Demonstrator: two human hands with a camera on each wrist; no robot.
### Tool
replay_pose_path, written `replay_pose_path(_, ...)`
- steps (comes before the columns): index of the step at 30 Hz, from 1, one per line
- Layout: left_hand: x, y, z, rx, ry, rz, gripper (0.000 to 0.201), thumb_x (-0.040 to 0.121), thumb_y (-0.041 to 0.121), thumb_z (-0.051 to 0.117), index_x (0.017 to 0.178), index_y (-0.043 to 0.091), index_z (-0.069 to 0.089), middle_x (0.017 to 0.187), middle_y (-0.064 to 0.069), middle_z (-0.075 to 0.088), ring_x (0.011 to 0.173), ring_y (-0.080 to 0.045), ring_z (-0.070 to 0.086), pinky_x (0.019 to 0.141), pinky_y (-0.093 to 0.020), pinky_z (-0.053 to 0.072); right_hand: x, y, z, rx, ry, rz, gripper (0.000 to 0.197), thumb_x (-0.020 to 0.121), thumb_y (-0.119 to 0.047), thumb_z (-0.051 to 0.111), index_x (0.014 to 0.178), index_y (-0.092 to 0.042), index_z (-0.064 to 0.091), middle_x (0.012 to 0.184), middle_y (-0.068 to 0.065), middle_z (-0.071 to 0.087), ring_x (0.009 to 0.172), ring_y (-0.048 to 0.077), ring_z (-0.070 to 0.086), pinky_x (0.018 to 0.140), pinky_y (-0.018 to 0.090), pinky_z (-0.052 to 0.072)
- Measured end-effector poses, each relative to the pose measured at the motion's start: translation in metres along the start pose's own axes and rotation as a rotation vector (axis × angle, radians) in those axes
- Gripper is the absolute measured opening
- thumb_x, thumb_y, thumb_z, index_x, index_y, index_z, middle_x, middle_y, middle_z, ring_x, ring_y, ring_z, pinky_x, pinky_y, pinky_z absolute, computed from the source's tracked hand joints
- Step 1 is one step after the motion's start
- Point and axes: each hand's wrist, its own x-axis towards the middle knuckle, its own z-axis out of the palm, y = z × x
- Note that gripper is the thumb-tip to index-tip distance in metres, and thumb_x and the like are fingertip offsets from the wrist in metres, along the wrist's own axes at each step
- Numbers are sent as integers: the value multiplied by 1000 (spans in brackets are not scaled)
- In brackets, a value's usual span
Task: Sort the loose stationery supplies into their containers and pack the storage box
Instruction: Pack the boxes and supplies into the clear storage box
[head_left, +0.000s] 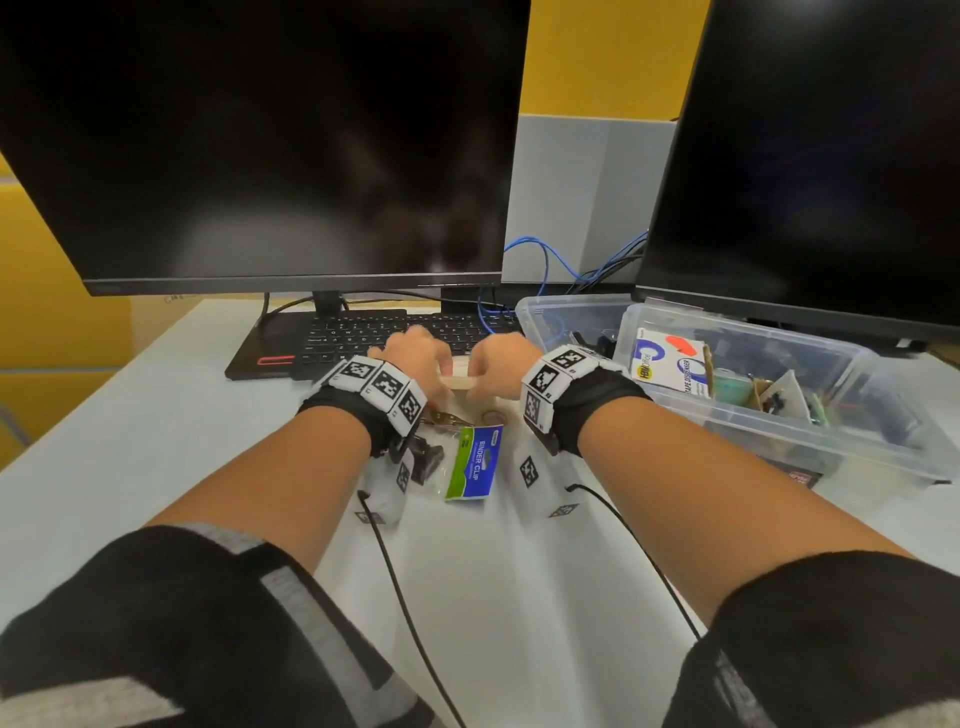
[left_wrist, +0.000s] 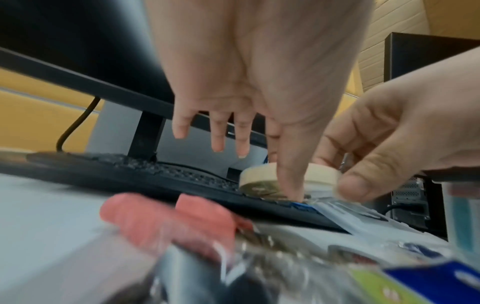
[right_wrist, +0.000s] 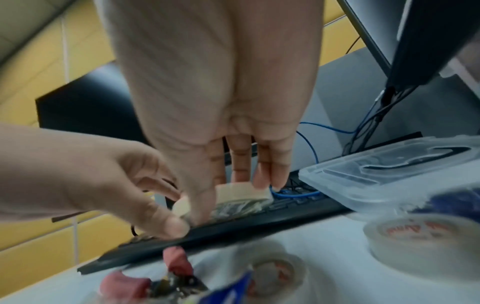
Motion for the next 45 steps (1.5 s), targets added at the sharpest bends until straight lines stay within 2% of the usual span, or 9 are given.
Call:
replay_pose_path(5,4,17,-31,-363,302,161,27,83,13,65,110,17,66,121,-11,53,115,-29,51,100,-41,40,-19,-4,-38,116,271,3,24,93,-21,53,107,-3,60,103,14,62,93,26,57,70,30,39)
replay_pose_path(9,1,65,-48,-642,425,145,59,90,9,58,143,15,34,141,-12,37,122,-24,46,103,-35,39,-48,21,-78,392,476,101,25,96,-18,46,115,-3,55,105,13,54,94,26,54,80,31,45)
replay_pose_path(12,-4,106,-48,-623,364,187,57,92,11,55,144,12,31,141,-15,37,125,-27,44,103,-32,36,-76,58,-100,549,615,184,39,93,-18,49,129,-2,48,125,16,54,108,33,59,92,43,49)
replay_pose_path(17,-17,169,-26,-509,121,299,49,92,25,56,138,11,44,140,-13,43,126,-28,46,103,-34,37,-128,112,-107,724,693,347,32,89,-11,51,120,-10,58,96,9,62,68,22,65,74,42,58)
replay_pose_path(22,-22,199,-2,-244,6,241,65,88,60,47,142,26,39,148,-13,32,135,-33,31,111,-44,27,-155,138,-91,596,759,456,29,89,-17,52,114,-9,64,116,9,63,105,25,60,93,41,49)
replay_pose_path(25,-22,198,-1,-223,-11,213,60,88,57,49,138,25,45,146,-14,33,132,-33,35,107,-42,31,-161,144,-82,608,746,500,26,88,-17,52,107,-7,67,105,11,67,98,29,63,89,43,52)
replay_pose_path(29,-24,199,-3,-239,-29,210,52,90,51,49,130,17,52,137,-15,40,122,-32,45,99,-40,38,-162,143,-72,619,654,503,26,92,-15,47,111,-7,64,98,10,64,64,18,62,55,24,54)
replay_pose_path(34,-26,201,-4,-200,-43,210,49,93,49,45,126,14,52,135,-14,41,121,-30,44,97,-42,37,-154,136,-59,561,603,473,32,92,-11,46,119,-1,59,113,18,63,91,32,65,81,39,56)
replay_pose_path(45,-16,198,2,-163,-62,246,50,93,52,41,126,17,52,135,-11,44,126,-28,39,103,-47,36,-140,139,-46,339,349,444,29,96,-24,46,109,-3,61,105,17,63,96,27,60,91,40,49)
